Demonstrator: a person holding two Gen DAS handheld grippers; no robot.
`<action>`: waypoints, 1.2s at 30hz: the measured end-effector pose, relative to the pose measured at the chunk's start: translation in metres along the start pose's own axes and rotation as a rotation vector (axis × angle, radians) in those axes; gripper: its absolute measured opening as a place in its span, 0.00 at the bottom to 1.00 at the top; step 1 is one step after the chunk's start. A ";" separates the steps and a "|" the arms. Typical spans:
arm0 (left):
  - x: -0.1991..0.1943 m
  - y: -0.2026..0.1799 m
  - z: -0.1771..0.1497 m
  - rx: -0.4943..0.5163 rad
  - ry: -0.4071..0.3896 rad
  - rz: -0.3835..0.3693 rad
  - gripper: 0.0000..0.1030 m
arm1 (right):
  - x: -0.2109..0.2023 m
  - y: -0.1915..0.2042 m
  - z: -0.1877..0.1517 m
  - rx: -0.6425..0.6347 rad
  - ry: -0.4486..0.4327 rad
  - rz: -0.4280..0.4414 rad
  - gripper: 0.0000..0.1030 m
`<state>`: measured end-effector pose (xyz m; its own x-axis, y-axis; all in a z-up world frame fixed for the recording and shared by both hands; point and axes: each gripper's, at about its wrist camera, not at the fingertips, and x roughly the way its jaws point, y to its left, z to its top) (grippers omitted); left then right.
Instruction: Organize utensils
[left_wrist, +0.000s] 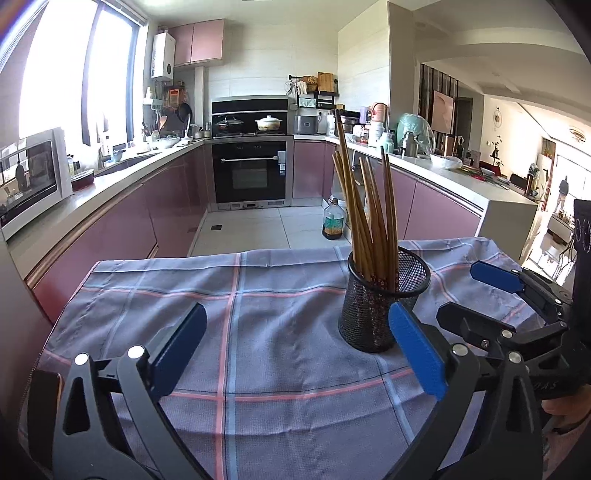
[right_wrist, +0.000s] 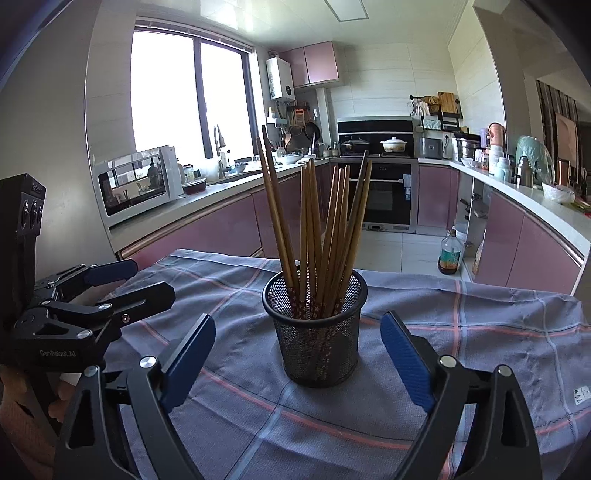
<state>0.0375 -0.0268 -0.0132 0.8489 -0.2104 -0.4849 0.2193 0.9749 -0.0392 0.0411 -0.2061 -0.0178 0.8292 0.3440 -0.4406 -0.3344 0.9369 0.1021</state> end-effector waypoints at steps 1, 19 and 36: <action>-0.003 0.000 -0.003 -0.001 -0.004 0.008 0.94 | -0.002 0.004 -0.002 -0.006 -0.008 -0.009 0.90; -0.048 0.008 -0.022 -0.068 -0.131 0.089 0.94 | -0.038 0.031 -0.019 -0.003 -0.138 -0.050 0.93; -0.075 0.003 -0.026 -0.055 -0.211 0.135 0.94 | -0.058 0.036 -0.020 -0.010 -0.224 -0.071 0.93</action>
<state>-0.0386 -0.0057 0.0002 0.9515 -0.0832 -0.2963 0.0758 0.9965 -0.0366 -0.0281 -0.1932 -0.0063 0.9290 0.2838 -0.2375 -0.2752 0.9589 0.0691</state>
